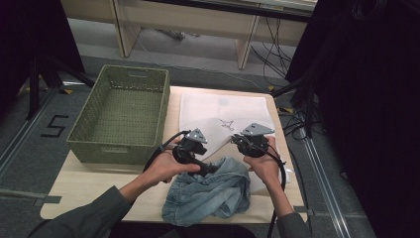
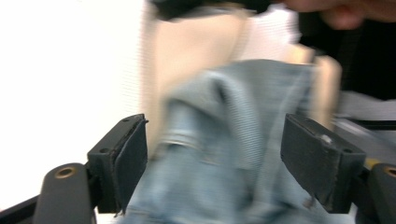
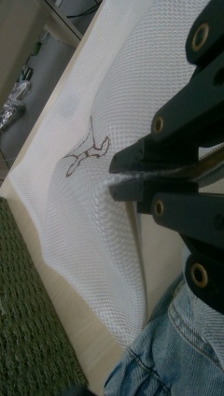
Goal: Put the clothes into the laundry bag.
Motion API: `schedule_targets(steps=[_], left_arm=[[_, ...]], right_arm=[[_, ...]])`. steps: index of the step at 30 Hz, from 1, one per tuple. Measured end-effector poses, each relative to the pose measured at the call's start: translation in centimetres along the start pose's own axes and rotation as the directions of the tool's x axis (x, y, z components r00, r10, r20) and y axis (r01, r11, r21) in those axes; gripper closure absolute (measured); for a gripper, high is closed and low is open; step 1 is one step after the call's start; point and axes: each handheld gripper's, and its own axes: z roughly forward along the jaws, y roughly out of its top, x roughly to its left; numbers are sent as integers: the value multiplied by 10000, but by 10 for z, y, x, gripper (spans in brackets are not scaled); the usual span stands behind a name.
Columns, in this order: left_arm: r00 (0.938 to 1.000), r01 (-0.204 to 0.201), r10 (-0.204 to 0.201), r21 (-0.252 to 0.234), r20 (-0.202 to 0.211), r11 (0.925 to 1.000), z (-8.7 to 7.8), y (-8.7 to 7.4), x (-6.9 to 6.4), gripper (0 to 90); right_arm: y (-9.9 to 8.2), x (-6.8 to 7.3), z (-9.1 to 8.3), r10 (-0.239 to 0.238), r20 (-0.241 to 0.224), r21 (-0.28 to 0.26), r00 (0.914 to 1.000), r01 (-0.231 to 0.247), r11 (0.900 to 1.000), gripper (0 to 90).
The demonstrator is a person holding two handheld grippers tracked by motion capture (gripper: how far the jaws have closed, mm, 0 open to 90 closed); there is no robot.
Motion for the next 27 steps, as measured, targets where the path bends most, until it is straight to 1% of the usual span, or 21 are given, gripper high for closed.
schedule_targets(steps=[1, 2, 3, 5, 8, 9, 11, 13, 14, 15, 16, 17, 19, 20, 21, 22, 23, 24, 25, 26, 27], left_arm=[[9991, -123, 126, 68, -406, 9999, 3, 1, 6, 237], [9981, -160, 169, 156, -598, 9997, 6, 1, 9, 262], [9963, -252, 270, 234, -813, 9994, 10, 0, 14, 283], [9911, -490, 543, 466, -1217, 9977, 21, -2, 22, 319], [9873, -564, 635, 521, -1459, 9970, 35, -4, 29, 360], [9879, -524, 588, 477, -1432, 9975, 40, -4, 30, 365], [9904, -382, 433, 409, -1314, 9984, 48, -5, 32, 378], [9889, -403, 461, 431, -1412, 9983, 55, -5, 30, 403], [9862, -526, 590, 454, -1544, 9976, 58, -5, 30, 442], [9812, -719, 789, 456, -1762, 9964, 60, -4, 30, 494], [9741, -930, 1018, 523, -2019, 9943, 63, -4, 31, 547], [9652, -1169, 1280, 615, -2281, 9912, 65, -4, 33, 643], [9510, -1690, 1862, 892, -2469, 9816, 67, -7, 35, 783], [9469, -1902, 2090, 984, -2444, 9768, 67, -8, 36, 829], [9500, -1881, 2044, 897, -2361, 9780, 66, -10, 38, 842], [9556, -1716, 1860, 817, -2285, 9818, 64, -11, 38, 850], [9589, -1646, 1786, 807, -2203, 9831, 62, -11, 39, 853], [9584, -1703, 1835, 778, -2187, 9823, 60, -11, 40, 856], [9628, -1551, 1664, 692, -2131, 9855, 58, -10, 41, 858], [9655, -1490, 1595, 656, -2056, 9867, 56, -9, 42, 859], [9664, -1477, 1572, 610, -2036, 9872, 53, -8, 43, 859]], right_arm=[[0, 0, 1, -141, 35, -173, 9999, 141, 9998, 858], [1, 0, -1, -127, -24, -51, 9999, 127, 9999, 858], [2, 1, -1, -68, -1, -84, 10000, 68, 9999, 857], [3, 0, -1, -206, 8, -153, 9998, 206, 9997, 858], [4, 2, -2, -155, -3, -194, 9999, 155, 9997, 858], [4, 2, -2, -91, -35, -212, 10000, 90, 9997, 858], [5, 2, -2, -181, -28, -170, 9998, 181, 9997, 857], [5, 2, -2, -219, -5, -192, 9998, 218, 9996, 858], [5, 3, -2, -191, 7, -188, 9998, 191, 9996, 858], [5, 3, -2, -200, -5, -193, 9998, 200, 9996, 858], [5, 4, -2, -121, -10, -149, 9999, 121, 9998, 858], [5, 3, -2, -340, -8, -199, 9994, 339, 9992, 858], [5, 5, -2, -200, -32, -240, 9998, 199, 9995, 863], [5, 5, -3, -185, -54, -256, 9998, 184, 9995, 881], [6, 6, -3, -168, -96, -282, 9998, 165, 9995, 883], [6, 6, -4, -205, -122, -347, 9997, 200, 9992, 884], [6, 6, -4, -268, -139, -387, 9995, 262, 9989, 883], [7, 7, -4, -171, -262, -289, 9995, 163, 9995, 883], [7, 8, -4, -166, -279, -250, 9995, 159, 9996, 880], [6, 8, -3, -301, -400, -262, 9987, 291, 9992, 871], [6, 10, -4, -161, -529, -160, 9985, 153, 9998, 844]])
